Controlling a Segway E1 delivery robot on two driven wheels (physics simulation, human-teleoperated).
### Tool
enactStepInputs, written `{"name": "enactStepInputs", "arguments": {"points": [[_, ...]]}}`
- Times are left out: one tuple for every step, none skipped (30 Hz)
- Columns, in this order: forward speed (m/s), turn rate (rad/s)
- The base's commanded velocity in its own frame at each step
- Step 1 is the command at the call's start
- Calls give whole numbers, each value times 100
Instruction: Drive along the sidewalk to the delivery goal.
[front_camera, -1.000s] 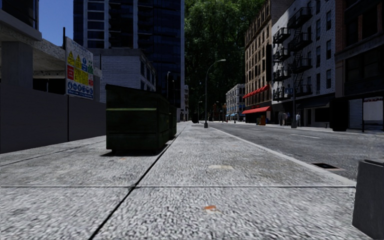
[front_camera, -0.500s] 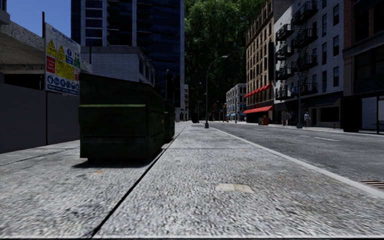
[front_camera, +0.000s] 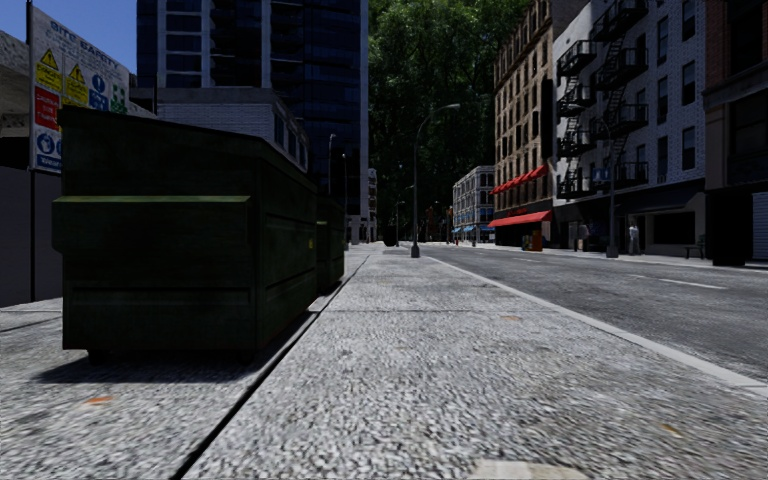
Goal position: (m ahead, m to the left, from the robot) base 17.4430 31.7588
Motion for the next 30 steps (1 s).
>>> {"name": "enactStepInputs", "arguments": {"points": [[200,0],[200,0],[200,0],[200,0],[200,0],[200,0],[200,0],[200,0],[200,0],[200,0],[200,0],[200,0],[200,0],[200,0],[200,0],[200,0],[200,0],[200,0],[200,0],[200,0],[200,0],[200,0],[200,0],[200,0],[200,0],[200,0],[200,0],[200,0],[200,0],[200,0]]}}
